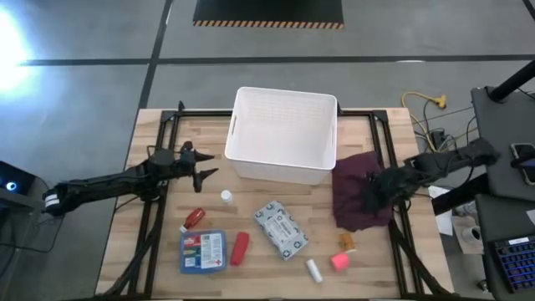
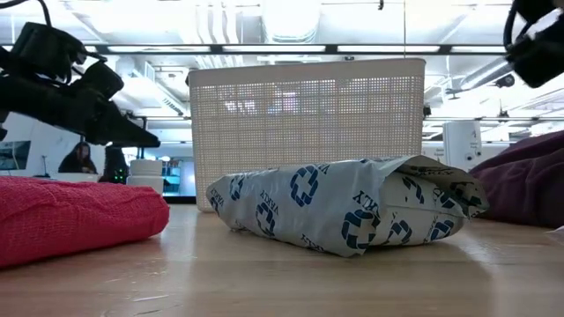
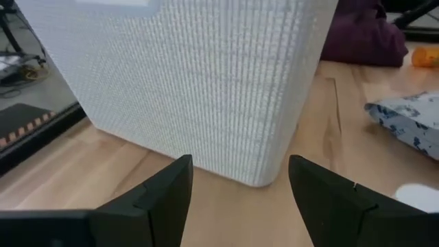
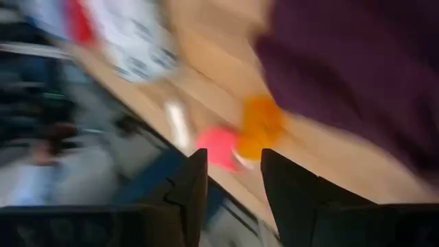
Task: Pick & place medical supplies in basket/bin
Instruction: Put the orange pill bottle into the white container
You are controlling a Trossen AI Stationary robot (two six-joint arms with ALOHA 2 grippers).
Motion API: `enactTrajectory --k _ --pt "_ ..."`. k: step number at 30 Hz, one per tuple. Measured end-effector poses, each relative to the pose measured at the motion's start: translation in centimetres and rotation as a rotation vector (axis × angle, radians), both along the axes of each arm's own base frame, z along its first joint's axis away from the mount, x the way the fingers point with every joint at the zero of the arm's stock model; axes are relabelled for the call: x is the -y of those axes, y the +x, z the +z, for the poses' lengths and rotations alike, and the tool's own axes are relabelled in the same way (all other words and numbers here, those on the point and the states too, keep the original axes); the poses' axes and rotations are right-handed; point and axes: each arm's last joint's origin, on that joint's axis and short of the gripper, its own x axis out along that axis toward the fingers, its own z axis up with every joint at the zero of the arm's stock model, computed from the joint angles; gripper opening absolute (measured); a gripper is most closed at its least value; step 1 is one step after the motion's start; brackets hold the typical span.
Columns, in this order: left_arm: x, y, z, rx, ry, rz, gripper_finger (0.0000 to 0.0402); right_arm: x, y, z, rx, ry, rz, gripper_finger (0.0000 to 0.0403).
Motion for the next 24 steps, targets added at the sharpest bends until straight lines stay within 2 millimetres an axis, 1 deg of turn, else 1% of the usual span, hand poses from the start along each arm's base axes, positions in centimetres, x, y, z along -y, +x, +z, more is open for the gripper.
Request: enactTrajectory --k 3,6,8,12,15,20,24 --pt "0.0 0.0 -0.1 -0.010 -0.004 0.000 0.0223 -2.0 1.8 0.2 -0.160 0.002 0.045 0.0160" --pt "0.0 0.0 -0.1 -0.014 -0.006 -0.001 0.0223 -4.0 3.8 -0.5 -0.295 -0.048 0.067 0.0194" --pt "0.0 -0.1 -0.2 -0.016 -0.006 -0.001 0.0223 -5.2 5.0 -0.8 -0.336 -0.077 0.098 0.0213" --pt "0.0 -0.1 -0.2 -0.016 -0.007 -0.001 0.0223 -7.2 7.2 -0.7 -0.321 -0.135 0.185 0.0237" --pt "0.0 0.0 -0.2 -0.018 -0.008 -0.002 0.0223 -7.9 8.3 -0.9 -0.323 -0.176 0.224 0.0243" --pt "0.0 0.1 0.2 0.013 0.026 -0.007 0.0223 -8.6 9.3 -1.2 -0.354 -0.190 0.214 0.0244" --pt "0.0 0.1 0.2 0.053 -0.087 0.024 0.0223 -9.0 10.0 -1.8 -0.381 -0.199 0.213 0.0244"
